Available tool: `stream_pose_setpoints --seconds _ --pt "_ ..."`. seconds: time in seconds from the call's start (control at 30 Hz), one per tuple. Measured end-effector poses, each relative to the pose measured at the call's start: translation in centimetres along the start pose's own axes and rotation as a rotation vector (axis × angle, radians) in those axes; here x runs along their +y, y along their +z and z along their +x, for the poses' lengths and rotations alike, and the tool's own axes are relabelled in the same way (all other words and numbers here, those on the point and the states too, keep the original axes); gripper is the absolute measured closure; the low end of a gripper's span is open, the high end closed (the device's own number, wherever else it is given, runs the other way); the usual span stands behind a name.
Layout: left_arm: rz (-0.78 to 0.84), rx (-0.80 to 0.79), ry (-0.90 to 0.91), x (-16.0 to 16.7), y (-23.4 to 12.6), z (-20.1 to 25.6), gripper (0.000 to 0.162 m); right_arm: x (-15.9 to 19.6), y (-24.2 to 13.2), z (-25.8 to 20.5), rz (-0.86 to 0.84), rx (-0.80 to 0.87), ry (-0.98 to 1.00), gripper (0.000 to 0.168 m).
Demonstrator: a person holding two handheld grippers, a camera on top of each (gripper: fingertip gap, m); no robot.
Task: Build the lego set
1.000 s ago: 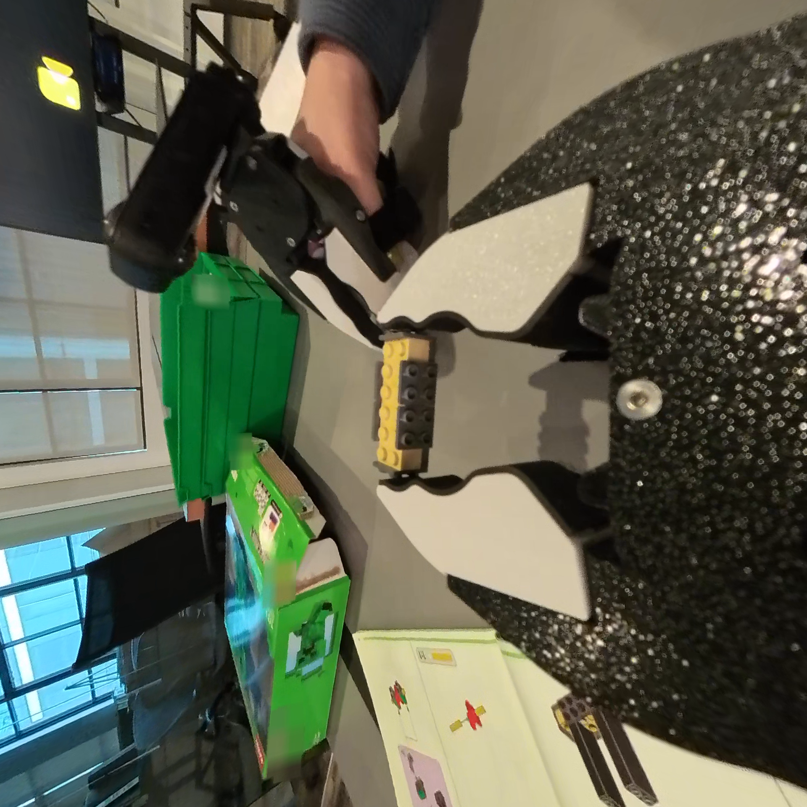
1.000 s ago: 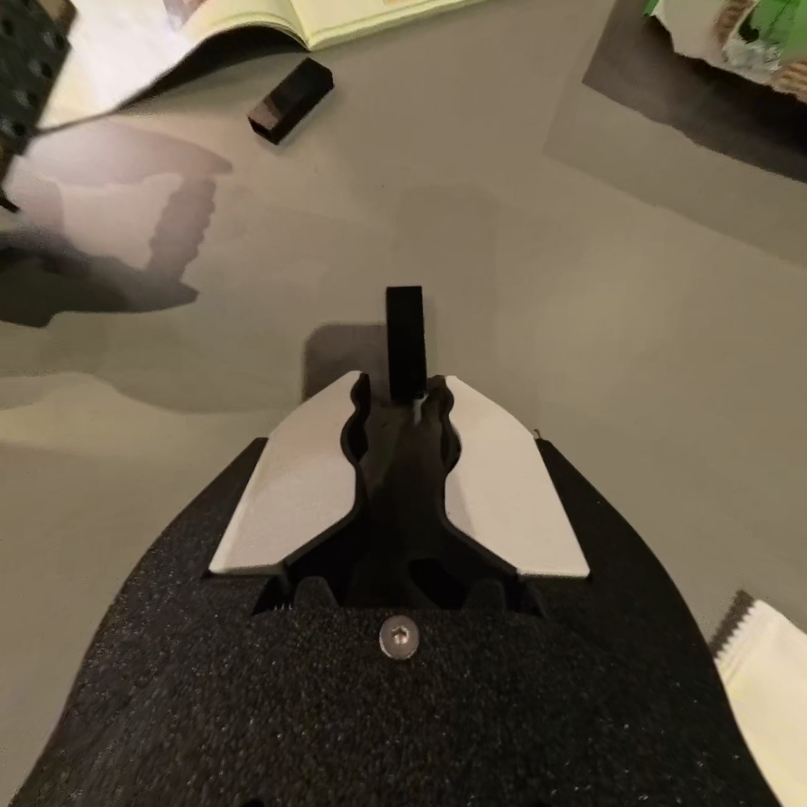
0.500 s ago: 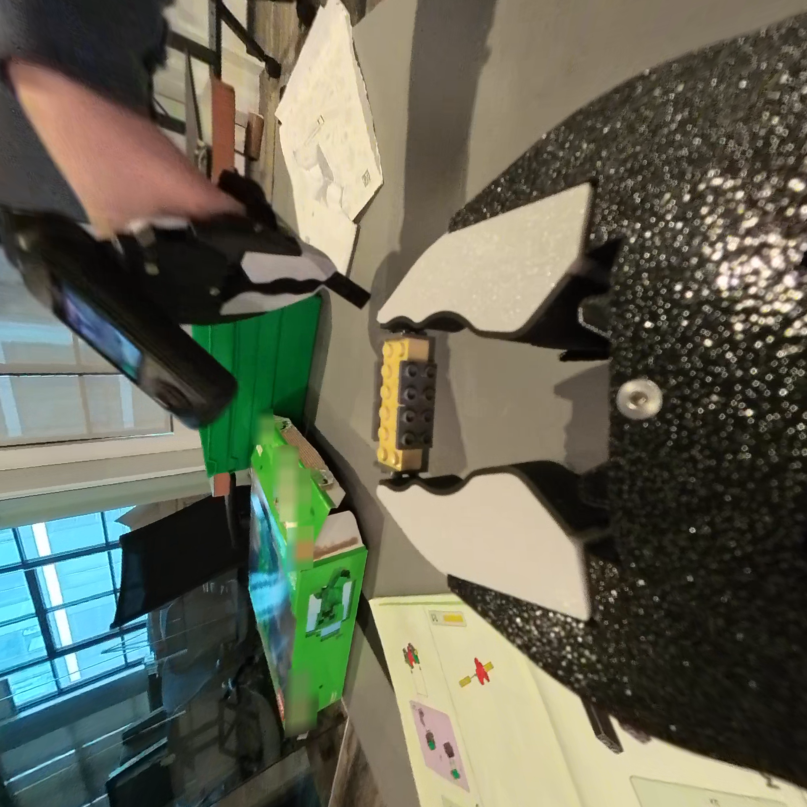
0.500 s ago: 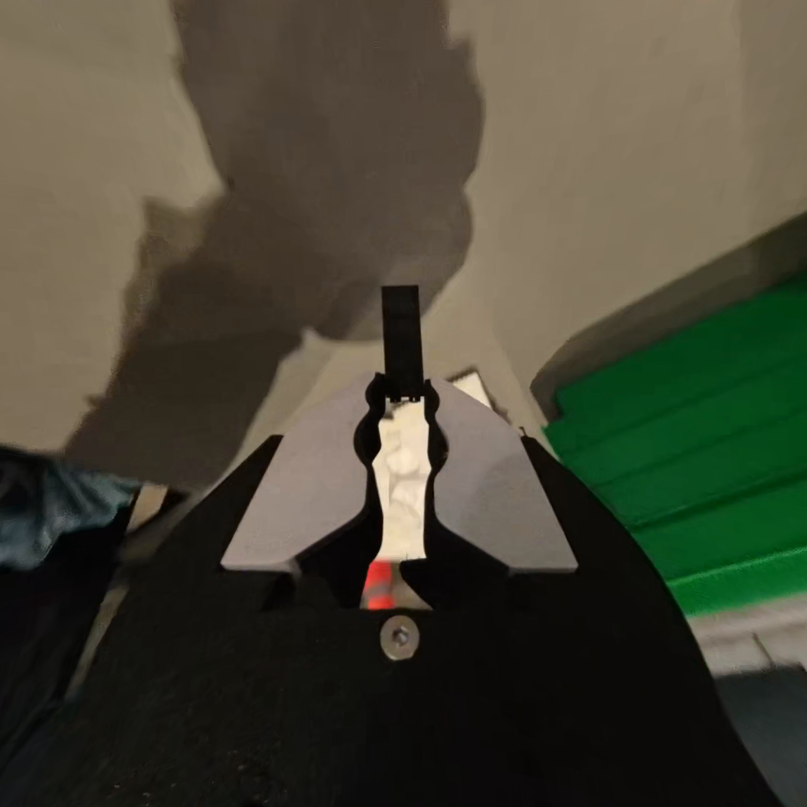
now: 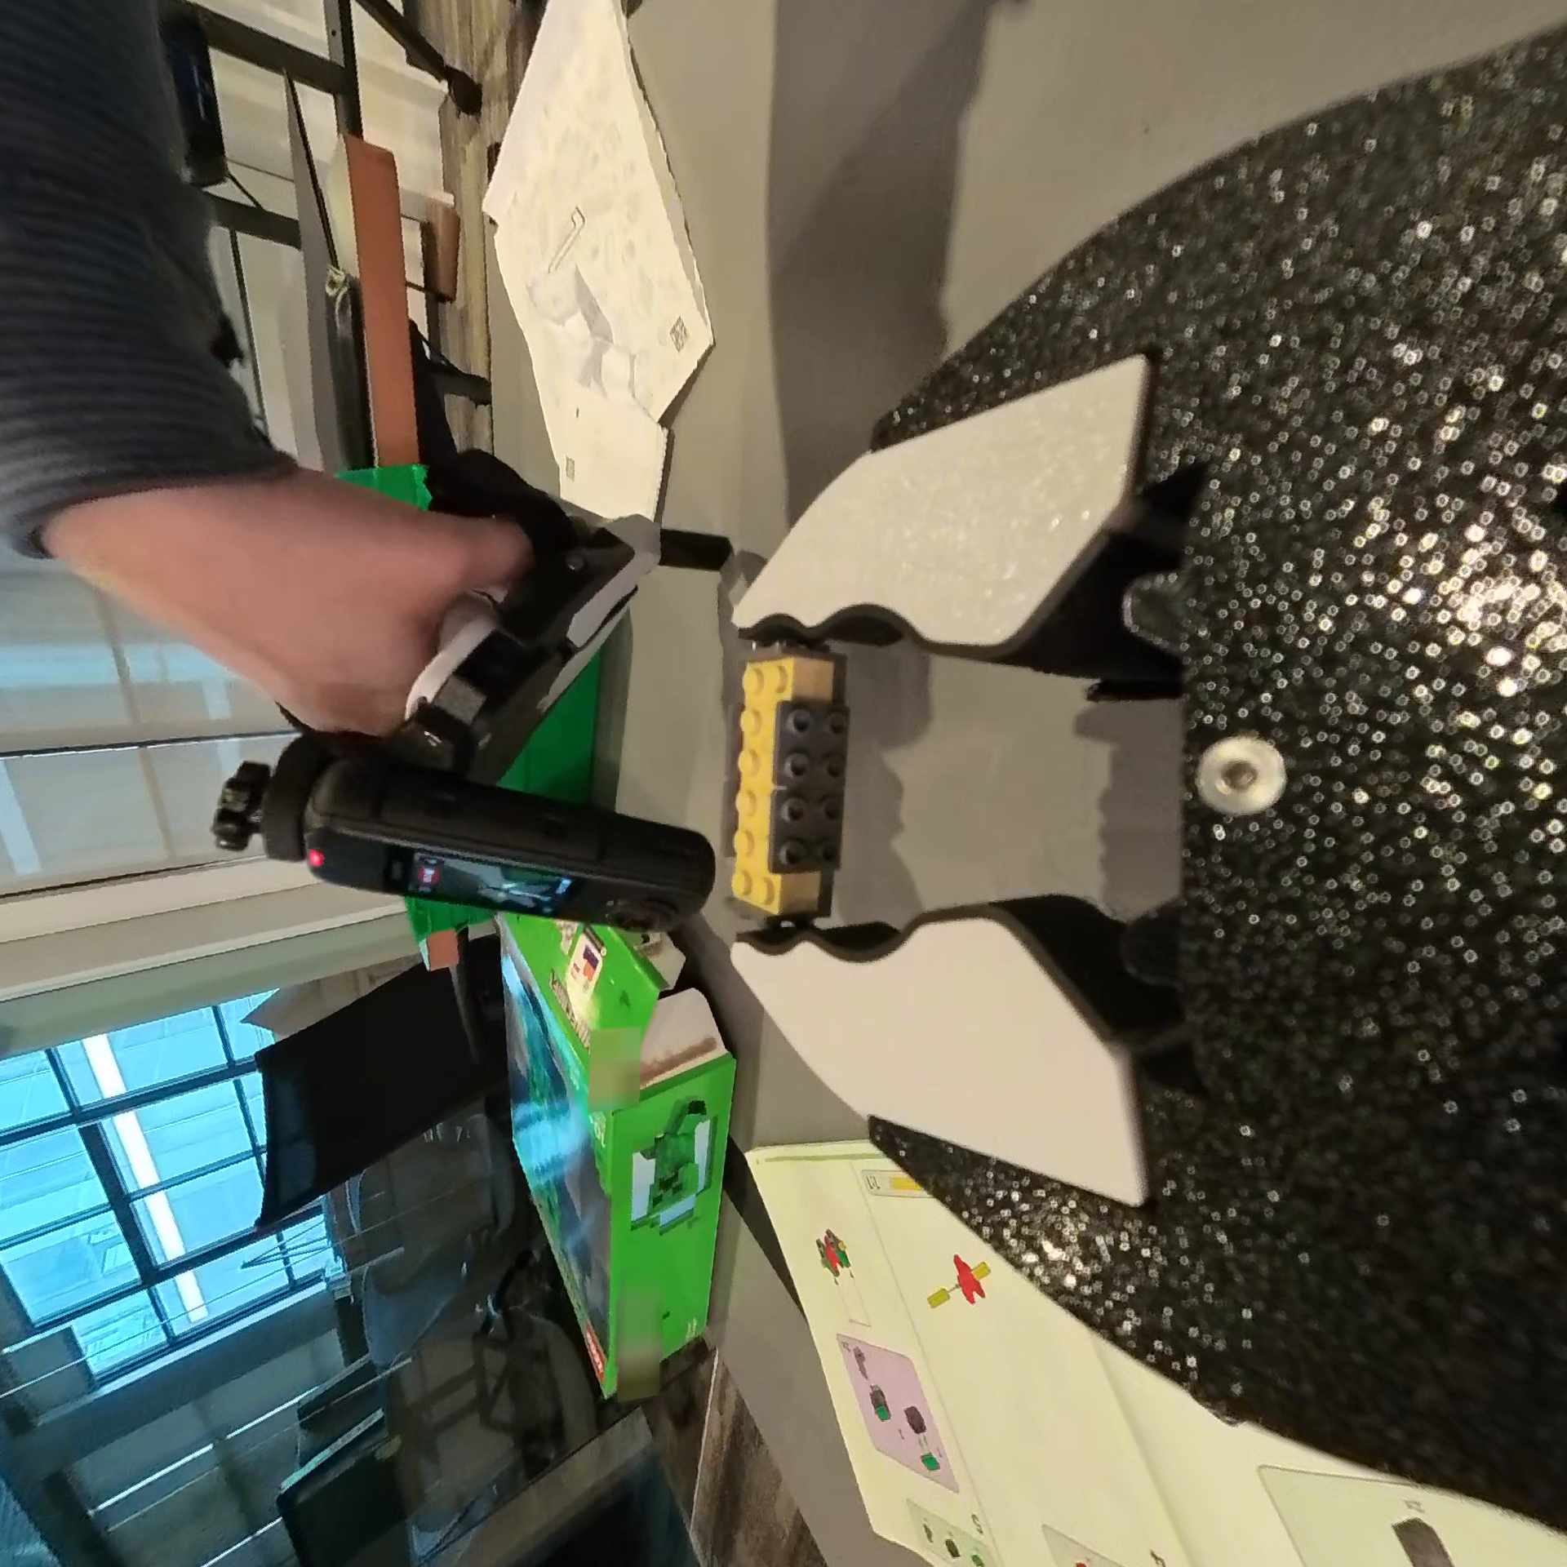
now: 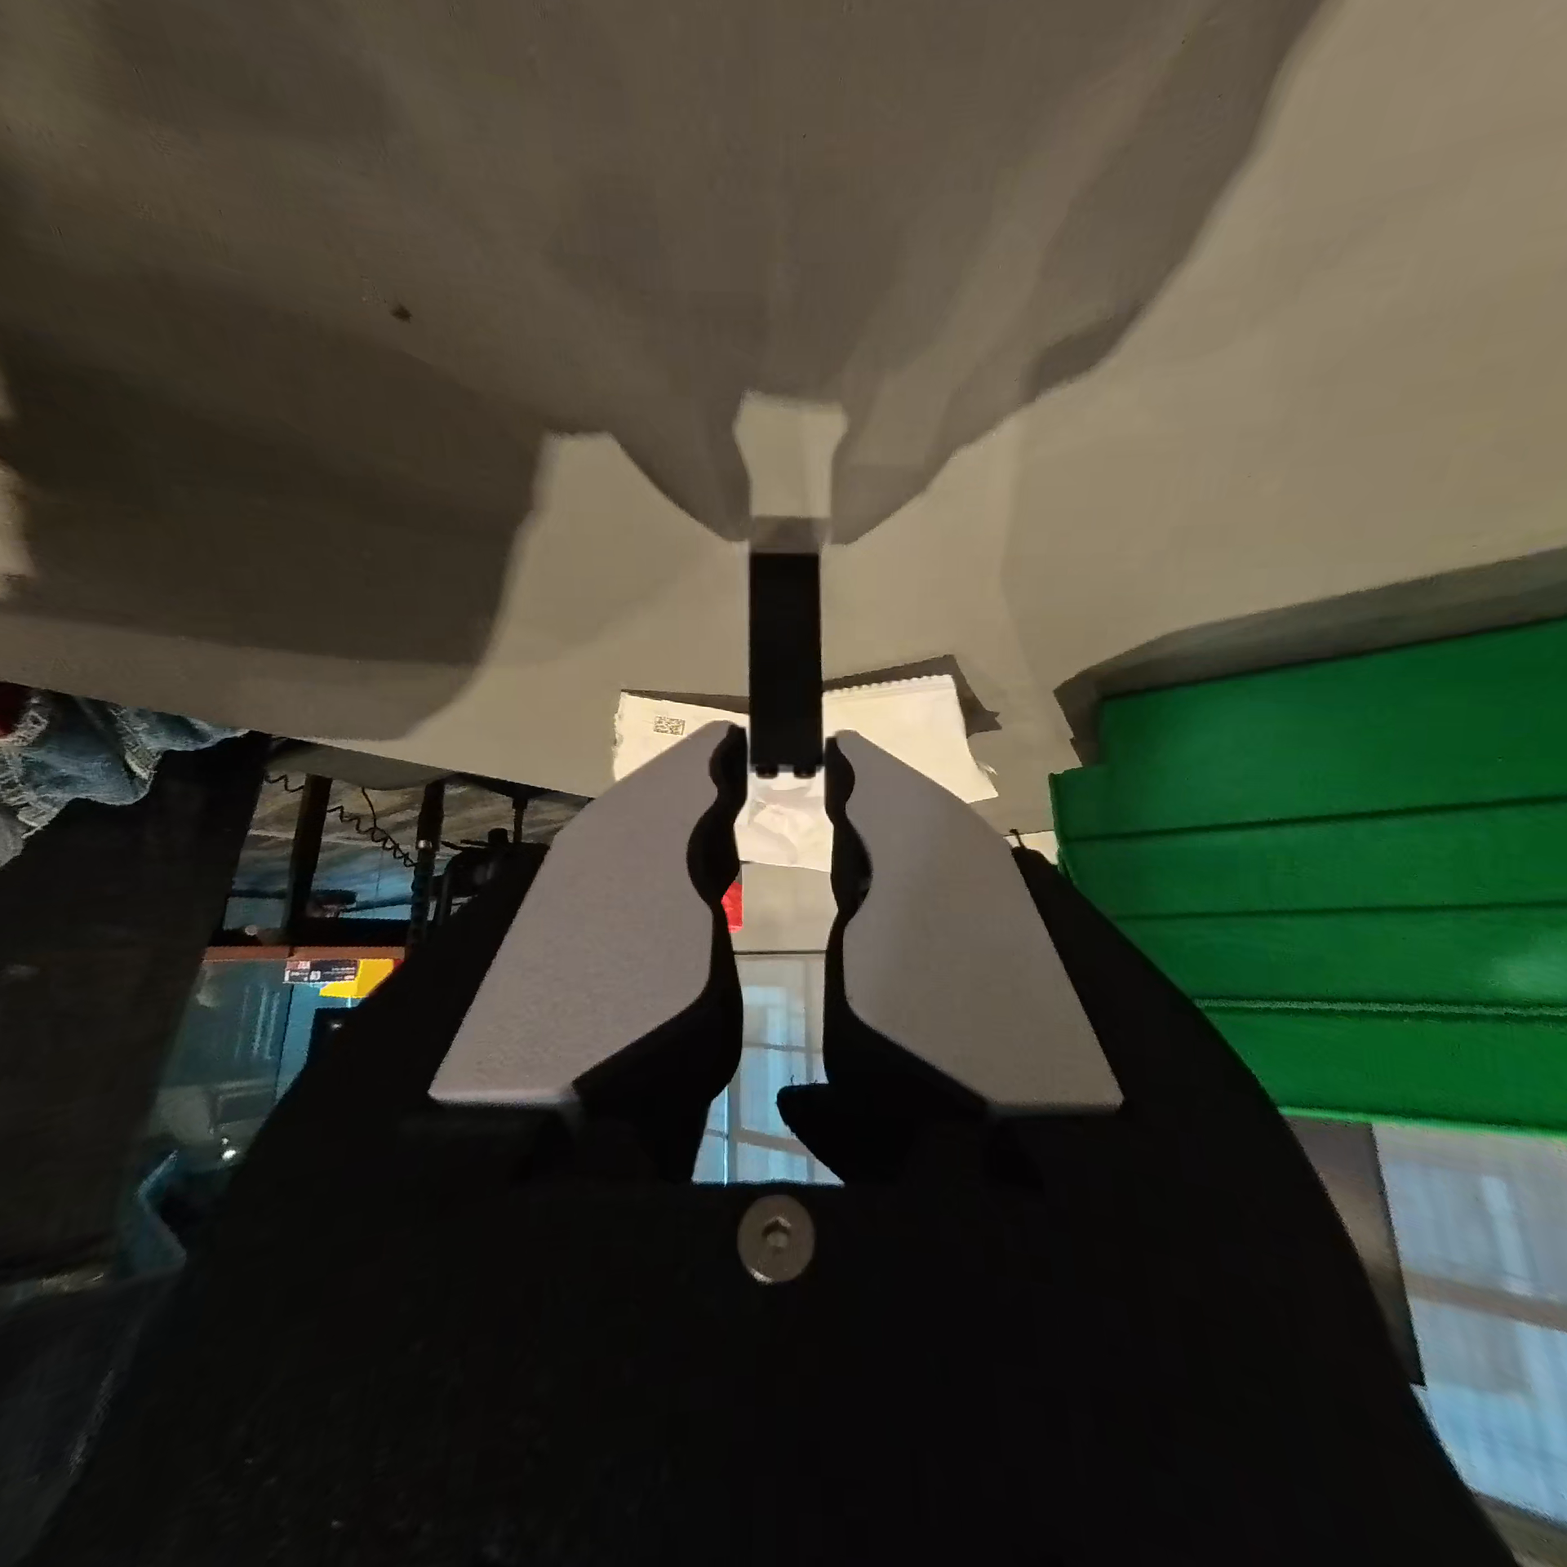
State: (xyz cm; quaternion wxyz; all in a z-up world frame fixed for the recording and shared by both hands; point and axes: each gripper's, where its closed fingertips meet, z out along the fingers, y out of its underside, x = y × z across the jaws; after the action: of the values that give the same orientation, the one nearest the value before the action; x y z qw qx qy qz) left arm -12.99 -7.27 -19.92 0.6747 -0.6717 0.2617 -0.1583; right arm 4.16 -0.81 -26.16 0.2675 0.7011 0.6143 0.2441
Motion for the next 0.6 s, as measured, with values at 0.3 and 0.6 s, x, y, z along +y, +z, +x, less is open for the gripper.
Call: stream_pose_setpoints --seconds 0.3,0.6 --pt "0.002 0.0 -0.016 0.1 0.0 -0.1 0.098 -0.2 -0.2 0.1 0.046 0.048 0.001 0.14" --pt "0.003 -0.002 -0.011 0.1 0.0 -0.1 0.098 1.7 -2.9 -0.7 0.273 0.15 0.082 0.134"
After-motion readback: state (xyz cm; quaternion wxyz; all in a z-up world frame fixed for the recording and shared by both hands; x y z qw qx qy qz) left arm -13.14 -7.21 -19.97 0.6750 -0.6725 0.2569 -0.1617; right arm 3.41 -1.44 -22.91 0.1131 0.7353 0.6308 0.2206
